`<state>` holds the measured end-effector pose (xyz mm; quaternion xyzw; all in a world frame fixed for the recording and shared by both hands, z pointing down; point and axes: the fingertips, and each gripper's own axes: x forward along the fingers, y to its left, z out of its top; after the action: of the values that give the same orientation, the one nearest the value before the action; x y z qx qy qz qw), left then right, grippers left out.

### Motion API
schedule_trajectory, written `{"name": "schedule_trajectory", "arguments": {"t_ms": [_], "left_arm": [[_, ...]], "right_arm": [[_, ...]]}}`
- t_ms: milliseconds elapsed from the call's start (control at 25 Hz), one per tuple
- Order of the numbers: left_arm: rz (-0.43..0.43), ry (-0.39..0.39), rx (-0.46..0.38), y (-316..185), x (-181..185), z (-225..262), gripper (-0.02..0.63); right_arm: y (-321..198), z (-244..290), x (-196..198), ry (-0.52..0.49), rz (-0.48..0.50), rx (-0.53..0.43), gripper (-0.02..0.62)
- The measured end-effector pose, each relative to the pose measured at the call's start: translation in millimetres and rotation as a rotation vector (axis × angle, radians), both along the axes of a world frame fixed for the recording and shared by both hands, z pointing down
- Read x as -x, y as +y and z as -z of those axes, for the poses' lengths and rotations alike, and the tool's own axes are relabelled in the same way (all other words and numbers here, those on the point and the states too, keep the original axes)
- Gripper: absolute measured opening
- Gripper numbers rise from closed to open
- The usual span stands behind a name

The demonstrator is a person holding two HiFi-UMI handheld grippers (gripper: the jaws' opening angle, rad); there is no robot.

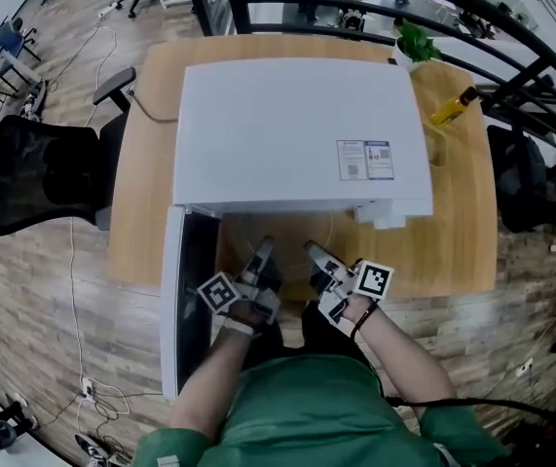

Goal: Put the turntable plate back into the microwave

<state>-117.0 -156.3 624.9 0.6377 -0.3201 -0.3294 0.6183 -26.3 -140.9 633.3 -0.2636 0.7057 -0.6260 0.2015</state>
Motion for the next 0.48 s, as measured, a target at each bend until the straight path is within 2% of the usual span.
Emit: {"name": "schedule_trajectory", "arguments": {"t_ms": [320, 480], "left_arm": [[0.013, -0.024, 0.037, -8.0, -0.6, -12.9, 0.038], [0.038, -0.018, 0.063, -13.1, 0.5, -13.1, 0.032]], "right_arm": [[-9.3, -16.9, 0.1, 0.020, -0.004, 0.016, 0.051], [-14.7, -19.1, 1.4, 0.030, -0.020, 0.029, 0.071]]}}
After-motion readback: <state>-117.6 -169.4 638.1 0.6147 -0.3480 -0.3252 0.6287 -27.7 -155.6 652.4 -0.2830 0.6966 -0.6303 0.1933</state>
